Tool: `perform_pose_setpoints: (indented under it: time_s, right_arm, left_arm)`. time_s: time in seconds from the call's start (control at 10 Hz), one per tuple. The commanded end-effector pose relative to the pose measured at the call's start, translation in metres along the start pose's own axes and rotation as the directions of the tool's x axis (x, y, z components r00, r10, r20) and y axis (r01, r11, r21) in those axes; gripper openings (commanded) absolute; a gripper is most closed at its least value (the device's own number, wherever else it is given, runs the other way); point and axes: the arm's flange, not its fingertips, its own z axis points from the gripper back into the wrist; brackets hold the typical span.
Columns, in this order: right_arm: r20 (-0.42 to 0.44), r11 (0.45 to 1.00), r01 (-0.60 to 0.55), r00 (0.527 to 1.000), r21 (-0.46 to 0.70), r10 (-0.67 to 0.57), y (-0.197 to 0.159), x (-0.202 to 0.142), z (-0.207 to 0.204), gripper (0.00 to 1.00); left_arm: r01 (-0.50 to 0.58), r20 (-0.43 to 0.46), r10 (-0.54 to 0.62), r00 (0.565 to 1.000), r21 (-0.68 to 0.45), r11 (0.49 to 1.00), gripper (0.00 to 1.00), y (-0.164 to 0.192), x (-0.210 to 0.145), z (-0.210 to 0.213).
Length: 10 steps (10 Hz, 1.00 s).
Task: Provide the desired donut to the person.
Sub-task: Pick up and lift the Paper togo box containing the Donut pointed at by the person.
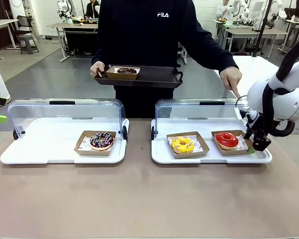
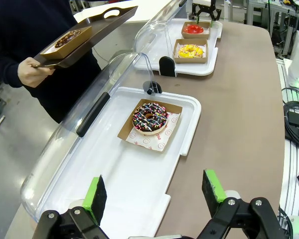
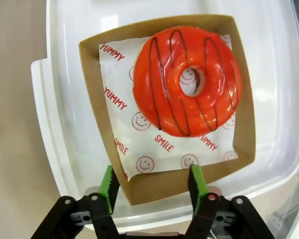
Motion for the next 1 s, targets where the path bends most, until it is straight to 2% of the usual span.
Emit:
perform_pose_setpoints:
  time_s: [0.0,0.2,0.3,0.4,0.6,0.9]
  right_arm:
    - [-0.009,1.000,-0.028,1.000,0.000,0.028,-0.005,-0.004,-0.002,0.00]
    - [-0.012,0.999,-0.034,0.999,0.031,0.035,-0.006,-0.005,-0.003,0.00]
    - [-0.004,0.997,-0.046,0.999,0.060,0.047,-0.006,-0.005,-0.005,0.03]
    - [0.007,0.995,-0.049,0.999,0.082,0.049,-0.007,-0.005,-0.009,0.00]
    - [0.019,0.993,-0.048,0.999,0.110,0.046,-0.004,-0.006,-0.007,0.00]
    - [-0.005,0.994,-0.059,0.998,0.096,0.060,0.009,-0.006,0.009,0.00]
  left_arm:
    - [-0.012,0.012,0.012,1.000,-0.001,1.000,1.00,0.001,0.001,0.001]
    - [-0.012,0.012,0.012,1.000,-0.001,1.000,1.00,0.001,0.001,0.001]
    - [-0.012,0.012,0.012,1.000,-0.001,1.000,1.00,0.001,0.001,0.001]
    - [-0.012,0.012,0.012,1.000,-0.001,1.000,1.00,0.001,0.001,0.001]
    - [-0.012,0.012,0.012,1.000,-0.001,1.000,1.00,0.001,0.001,0.001]
    - [-0.012,0.012,0.012,1.000,-0.001,1.000,1.00,0.001,0.001,0.001]
